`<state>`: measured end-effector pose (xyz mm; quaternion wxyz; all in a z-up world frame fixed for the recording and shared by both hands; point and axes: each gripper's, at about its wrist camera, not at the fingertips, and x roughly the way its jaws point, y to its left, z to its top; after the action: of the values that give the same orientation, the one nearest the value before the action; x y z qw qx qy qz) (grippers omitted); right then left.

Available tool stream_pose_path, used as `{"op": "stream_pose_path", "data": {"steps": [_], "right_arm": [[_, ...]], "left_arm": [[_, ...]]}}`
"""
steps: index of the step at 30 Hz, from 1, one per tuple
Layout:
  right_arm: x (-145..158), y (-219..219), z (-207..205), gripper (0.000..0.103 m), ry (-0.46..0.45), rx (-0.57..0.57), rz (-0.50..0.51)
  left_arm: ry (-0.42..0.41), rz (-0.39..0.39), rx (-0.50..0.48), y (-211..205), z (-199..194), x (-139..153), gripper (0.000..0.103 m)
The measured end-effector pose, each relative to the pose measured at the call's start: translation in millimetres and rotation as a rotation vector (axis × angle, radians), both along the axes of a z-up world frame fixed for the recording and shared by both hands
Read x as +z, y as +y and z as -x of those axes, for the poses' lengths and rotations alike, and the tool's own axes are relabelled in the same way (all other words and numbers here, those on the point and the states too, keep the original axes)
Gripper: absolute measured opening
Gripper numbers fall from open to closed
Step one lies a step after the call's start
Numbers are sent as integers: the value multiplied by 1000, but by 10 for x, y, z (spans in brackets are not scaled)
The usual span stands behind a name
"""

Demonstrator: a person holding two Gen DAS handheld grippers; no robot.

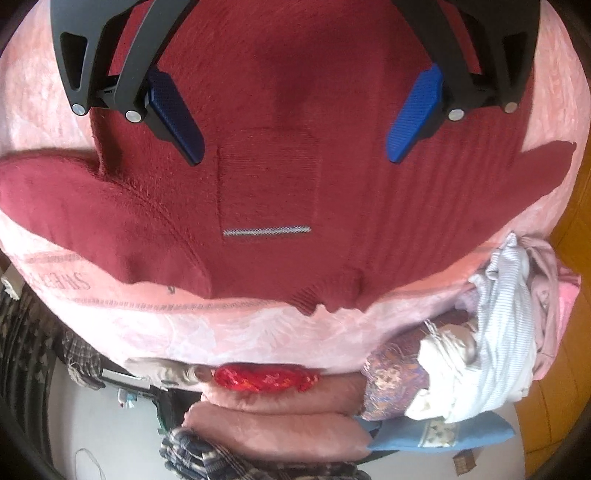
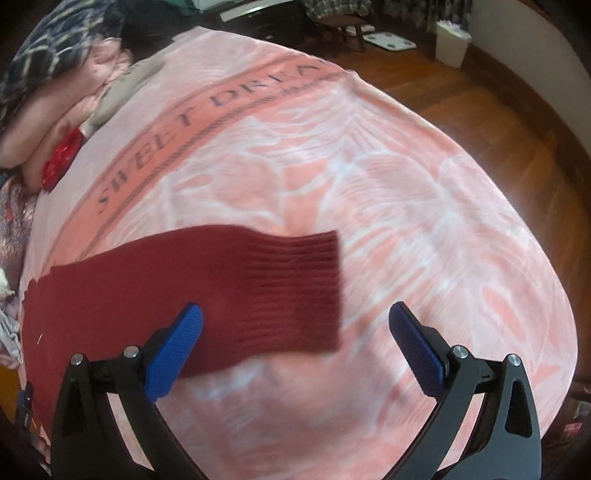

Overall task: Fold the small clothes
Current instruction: 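Grasp the cuff of the sweater sleeve with the right gripper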

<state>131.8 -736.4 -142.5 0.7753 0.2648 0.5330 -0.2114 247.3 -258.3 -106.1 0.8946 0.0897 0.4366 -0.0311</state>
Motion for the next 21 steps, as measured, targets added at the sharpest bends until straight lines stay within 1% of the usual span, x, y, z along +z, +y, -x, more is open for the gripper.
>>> {"op": "stream_pose_path", "data": {"steps": [3, 4, 5, 6, 7, 8, 9, 10, 11, 12, 13, 14, 15, 17, 18, 19, 20, 21], "right_arm": [[-129, -74, 18, 99, -22, 2, -56], [-159, -84, 11, 97, -21, 4, -62], [-196, -97, -6, 94, -16, 7, -66], [-231, -95, -14, 86, -9, 11, -68], [-241, -101, -15, 82, -8, 15, -58], [-246, -101, -20, 80, -9, 23, -47], [-252, -106, -30, 72, -9, 33, -42], [-241, -102, -40, 55, -8, 48, -32], [-219, -101, -43, 42, -18, 61, -32], [-197, -117, -42, 9, -47, 70, -59], [-179, -147, -16, 6, -79, 57, -117], [-157, -155, 5, 6, -103, 49, -149], [-115, -136, 12, 6, -124, 57, -151], [49, -32, 17, 5, -191, 118, -140], [186, 24, 43, 5, -259, 148, -146], [280, 50, 66, 5, -304, 164, -143], [391, 80, 98, 5, -346, 178, -120], [485, 101, 128, 5, -368, 178, -82]], "left_arm": [[11, -10, -2, -132, -10, -101, 99], [11, -16, -1, -165, -6, -123, 99], [11, -21, -1, -197, -6, -142, 99], [10, -32, -7, -259, 13, -166, 99], [10, -37, -11, -284, 25, -171, 99], [8, -44, -17, -331, 55, -179, 99], [8, -46, -20, -353, 70, -175, 99], [7, -46, -22, -369, 83, -170, 99], [5, -48, -25, -389, 115, -159, 99], [2, -51, -26, -397, 122, -143, 99], [0, -52, -28, -401, 131, -126, 99], [0, -53, -29, -393, 135, -113, 99], [2, -54, -31, -370, 162, -88, 99], [0, -51, -29, -302, 181, -46, 99], [-4, -49, -26, -243, 201, -11, 99], [-7, -45, -21, -164, 217, 27, 99], [-11, -44, -15, -89, 229, 56, 99], [-16, -45, -8, -27, 236, 78, 99]]}}
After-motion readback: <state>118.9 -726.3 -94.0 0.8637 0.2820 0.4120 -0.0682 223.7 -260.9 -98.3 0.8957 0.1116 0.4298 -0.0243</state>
